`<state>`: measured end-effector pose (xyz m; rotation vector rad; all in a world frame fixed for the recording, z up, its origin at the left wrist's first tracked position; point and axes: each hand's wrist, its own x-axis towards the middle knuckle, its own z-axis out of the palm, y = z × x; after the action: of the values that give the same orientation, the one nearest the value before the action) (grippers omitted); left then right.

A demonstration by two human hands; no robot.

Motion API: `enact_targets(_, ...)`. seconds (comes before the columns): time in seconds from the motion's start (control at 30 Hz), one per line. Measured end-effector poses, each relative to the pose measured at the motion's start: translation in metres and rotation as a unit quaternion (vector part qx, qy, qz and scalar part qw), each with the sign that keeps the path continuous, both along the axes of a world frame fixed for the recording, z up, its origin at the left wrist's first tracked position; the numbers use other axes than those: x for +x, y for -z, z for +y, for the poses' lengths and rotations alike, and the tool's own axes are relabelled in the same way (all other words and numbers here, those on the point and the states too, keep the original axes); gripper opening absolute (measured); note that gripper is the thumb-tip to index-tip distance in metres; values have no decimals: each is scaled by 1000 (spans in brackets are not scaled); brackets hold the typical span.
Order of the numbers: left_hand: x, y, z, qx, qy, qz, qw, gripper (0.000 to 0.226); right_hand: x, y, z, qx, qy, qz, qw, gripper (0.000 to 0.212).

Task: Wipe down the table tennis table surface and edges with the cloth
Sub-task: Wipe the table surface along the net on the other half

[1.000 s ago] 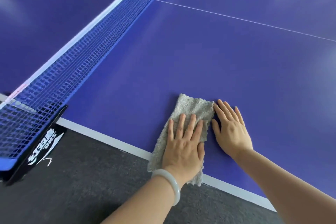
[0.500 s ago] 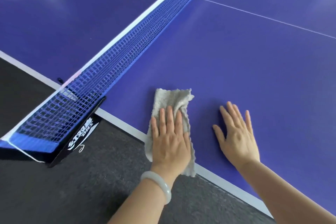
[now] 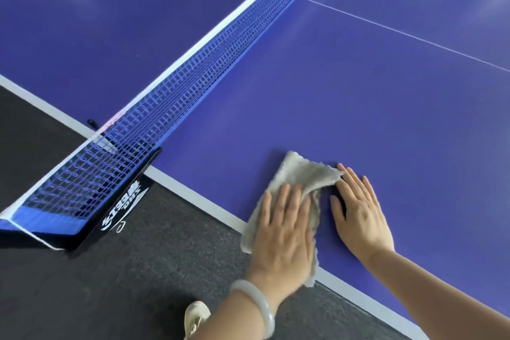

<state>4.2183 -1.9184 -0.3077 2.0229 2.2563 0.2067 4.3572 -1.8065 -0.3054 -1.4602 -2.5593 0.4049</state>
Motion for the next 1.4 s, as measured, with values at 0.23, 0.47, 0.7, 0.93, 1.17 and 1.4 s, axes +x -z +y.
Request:
enact_targets(0.23,-117,-1,31,-48,-258,36,964,64,-5,-3,-2,13,14,-13,1000,52)
enact_targets(0.47,9,-3,16,-28,4,-20,999,65,0,-2,1,9,3,-18,1000,52)
enact_targets(0.7,-119,6,16,-10,-91,29,995,61,-2,-9,-4,-13,7,-39,999,57)
enact_targets(0.93,-124,5,19,-4,-112,-24,993,62,-50,-16,-1,29,97,-50,994,48)
enact_targets(1.17,-137,1,-2,-11,-124,-33,992,61,-133,0,12,-24,117,22,993,50)
enact_targets(1.4,-222,2,7,-11,-64,-34,997,58,-133,-1,14,-45,142,8,989,51)
